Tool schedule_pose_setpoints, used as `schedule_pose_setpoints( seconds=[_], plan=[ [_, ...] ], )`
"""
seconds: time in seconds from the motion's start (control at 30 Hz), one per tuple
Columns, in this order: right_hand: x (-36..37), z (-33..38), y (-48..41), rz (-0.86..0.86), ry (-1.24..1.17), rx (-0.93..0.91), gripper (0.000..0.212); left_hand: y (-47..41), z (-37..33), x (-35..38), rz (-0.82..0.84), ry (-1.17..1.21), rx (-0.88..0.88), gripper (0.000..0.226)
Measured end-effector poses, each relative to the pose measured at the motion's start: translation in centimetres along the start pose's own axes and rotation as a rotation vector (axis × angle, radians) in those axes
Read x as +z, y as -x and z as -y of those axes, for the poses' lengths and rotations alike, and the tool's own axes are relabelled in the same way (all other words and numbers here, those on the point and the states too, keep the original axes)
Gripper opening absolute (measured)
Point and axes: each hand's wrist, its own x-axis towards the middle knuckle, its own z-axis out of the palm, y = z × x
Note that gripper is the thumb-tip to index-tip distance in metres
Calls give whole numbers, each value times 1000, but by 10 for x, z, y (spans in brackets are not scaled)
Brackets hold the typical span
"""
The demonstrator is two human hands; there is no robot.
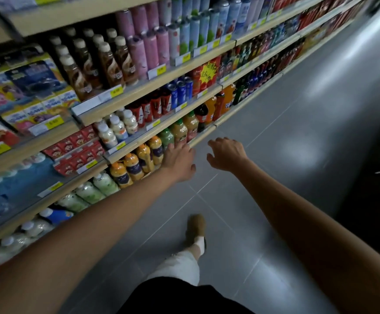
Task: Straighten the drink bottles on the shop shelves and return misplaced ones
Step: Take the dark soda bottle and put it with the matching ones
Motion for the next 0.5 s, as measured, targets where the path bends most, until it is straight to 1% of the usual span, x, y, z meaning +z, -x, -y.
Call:
schedule_pose_setpoints(
  seconds=[0.2,0.37,0.5],
  plan=[
    [-2,-112,-74,103,20,-22,39,-139,-34,-1,95,16,6,43],
    [3,-193,-116,150,2,18,40,-234,-61,-17,124,56,17,42],
    [12,-253,-163,179,-3,-14,38,-304,-77,-20,136,21,6,40]
  ],
)
